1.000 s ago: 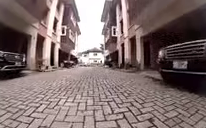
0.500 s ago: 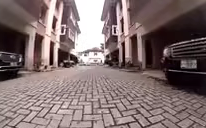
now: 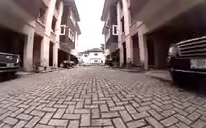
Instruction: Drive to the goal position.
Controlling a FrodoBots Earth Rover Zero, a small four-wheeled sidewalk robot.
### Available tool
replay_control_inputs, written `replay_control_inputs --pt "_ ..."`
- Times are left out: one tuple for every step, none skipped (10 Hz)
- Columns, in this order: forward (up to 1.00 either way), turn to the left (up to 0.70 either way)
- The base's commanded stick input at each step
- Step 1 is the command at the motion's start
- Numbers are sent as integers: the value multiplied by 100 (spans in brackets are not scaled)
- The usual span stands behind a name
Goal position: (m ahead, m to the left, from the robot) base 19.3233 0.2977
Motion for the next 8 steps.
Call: replay_control_inputs --pt "50 0" --pt "50 0" --pt "50 0" --pt "50 0" --pt "50 0" --pt "50 0" --pt "50 0" --pt "50 0"
